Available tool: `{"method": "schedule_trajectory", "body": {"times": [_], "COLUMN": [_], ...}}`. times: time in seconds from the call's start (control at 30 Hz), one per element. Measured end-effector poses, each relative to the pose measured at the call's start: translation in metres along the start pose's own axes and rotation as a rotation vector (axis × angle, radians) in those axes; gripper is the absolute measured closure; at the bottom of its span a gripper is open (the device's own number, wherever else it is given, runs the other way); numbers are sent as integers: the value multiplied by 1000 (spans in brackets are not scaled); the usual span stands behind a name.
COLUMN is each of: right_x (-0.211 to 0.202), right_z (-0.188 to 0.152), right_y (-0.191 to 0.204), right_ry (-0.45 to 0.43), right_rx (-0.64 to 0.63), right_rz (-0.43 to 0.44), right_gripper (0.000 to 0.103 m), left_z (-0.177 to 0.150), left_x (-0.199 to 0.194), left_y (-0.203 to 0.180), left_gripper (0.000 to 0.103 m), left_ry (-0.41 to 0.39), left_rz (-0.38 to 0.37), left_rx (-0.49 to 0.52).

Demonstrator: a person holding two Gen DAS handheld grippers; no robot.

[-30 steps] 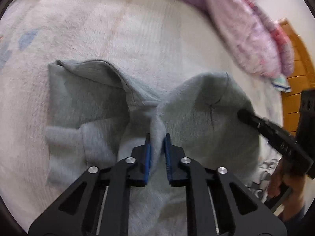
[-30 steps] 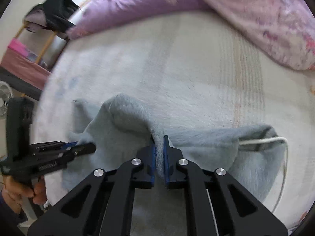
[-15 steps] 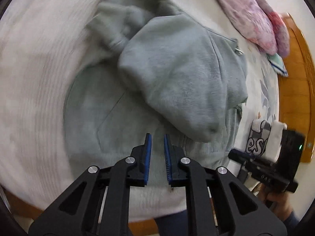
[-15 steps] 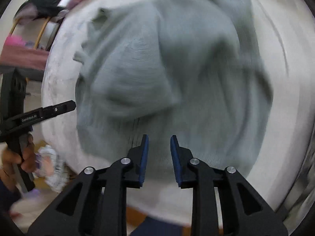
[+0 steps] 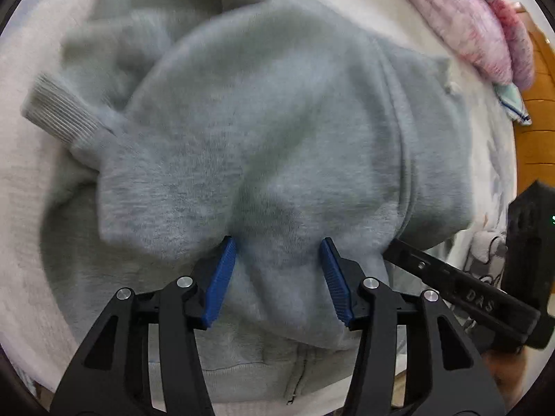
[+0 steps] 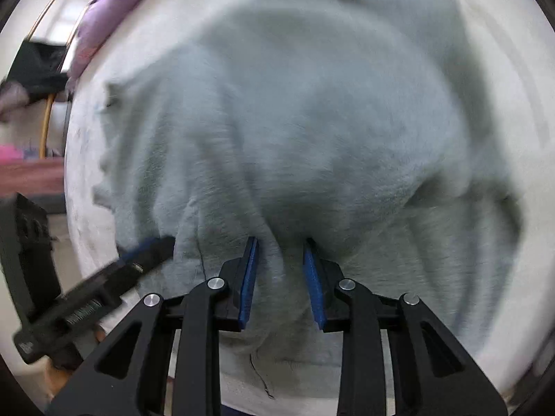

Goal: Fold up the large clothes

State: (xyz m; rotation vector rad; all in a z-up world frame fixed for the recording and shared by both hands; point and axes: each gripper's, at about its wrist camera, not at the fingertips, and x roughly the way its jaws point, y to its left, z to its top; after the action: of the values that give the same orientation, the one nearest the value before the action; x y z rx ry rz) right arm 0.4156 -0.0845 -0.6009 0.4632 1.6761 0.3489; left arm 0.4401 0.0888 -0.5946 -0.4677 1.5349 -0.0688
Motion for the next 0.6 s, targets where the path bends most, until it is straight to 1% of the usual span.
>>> {"method": "schedule_trajectory", "body": {"times": [0.07, 0.1, 0.13, 0.17, 0.2, 0.23, 0.27, 0.3, 0.37, 0.4, 0.43, 0.47, 0.5, 0.57, 0.6], "right_x": [-5, -13, -21, -37, -48, -65, -75, -83, -95, -96, -96, -96, -93, -84, -78], "right_z": [5, 7, 10, 15, 20, 29, 37, 46, 74, 87, 101, 117, 130, 157, 169], "right_y": [-3, -2, -1, 3, 5, 10, 12, 14, 11, 8, 2, -2, -7, -11, -12], "right_ry": [7, 0, -6, -23, -41, -83, -112, -145, -200, -221, -236, -253, -265, -260, -254], "right_rx": [34, 41, 46, 58, 61, 60, 59, 64, 110, 147, 192, 231, 246, 302, 318], "right_rz": [44, 63, 70, 101, 127, 149, 142, 126, 108, 108, 107, 122, 143, 156, 182], "right_gripper": [76, 76, 74, 69, 65, 57, 48, 46, 42, 39, 38, 38, 38, 38, 38], "left_z": [2, 4, 8, 11, 20, 27, 36, 50, 72, 84, 103, 113, 130, 153, 164], "left_x": [-6, -14, -21, -30, -43, -51, -58, -66, -67, -66, -64, -64, -60, -54, -47], "left_y": [1, 4, 5, 8, 11, 14, 17, 22, 30, 34, 40, 43, 46, 52, 54], "left_gripper": [51, 51, 51, 51, 49, 38, 34, 33, 33, 33, 33, 33, 33, 31, 25], "left_ry": [3, -2, -11, -23, -44, -64, -89, -119, -141, -143, -141, -144, -149, -147, -143], "left_rz": [-19, -37, -51, -68, -86, -89, -85, -76, -78, -71, -73, -92, -111, -90, -83], "left_rx": [4, -8, -21, -35, -48, -59, -75, -100, -151, -186, -244, -271, -297, -341, -368]}}
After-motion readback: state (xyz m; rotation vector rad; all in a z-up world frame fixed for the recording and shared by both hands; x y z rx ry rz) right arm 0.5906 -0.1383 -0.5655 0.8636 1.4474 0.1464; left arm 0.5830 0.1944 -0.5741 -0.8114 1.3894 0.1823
